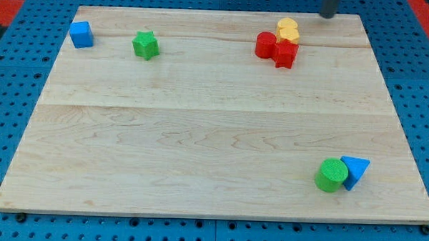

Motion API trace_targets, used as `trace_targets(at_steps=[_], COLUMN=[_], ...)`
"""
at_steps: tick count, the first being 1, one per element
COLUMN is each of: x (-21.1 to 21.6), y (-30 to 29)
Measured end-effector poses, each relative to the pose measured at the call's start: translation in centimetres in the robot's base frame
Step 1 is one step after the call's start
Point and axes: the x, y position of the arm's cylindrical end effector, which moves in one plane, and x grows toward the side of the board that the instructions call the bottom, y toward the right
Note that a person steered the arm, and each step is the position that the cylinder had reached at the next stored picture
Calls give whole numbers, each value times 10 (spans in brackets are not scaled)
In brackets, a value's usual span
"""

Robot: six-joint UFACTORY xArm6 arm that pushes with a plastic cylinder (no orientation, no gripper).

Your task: Separate the red star from the yellow hexagon

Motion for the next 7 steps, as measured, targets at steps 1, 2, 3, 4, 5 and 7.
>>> trace_targets(at_steps=[1, 2, 3, 4, 5, 7], x=[16, 36, 42, 46, 64, 127], y=[-59, -26, -17, -17, -17, -49])
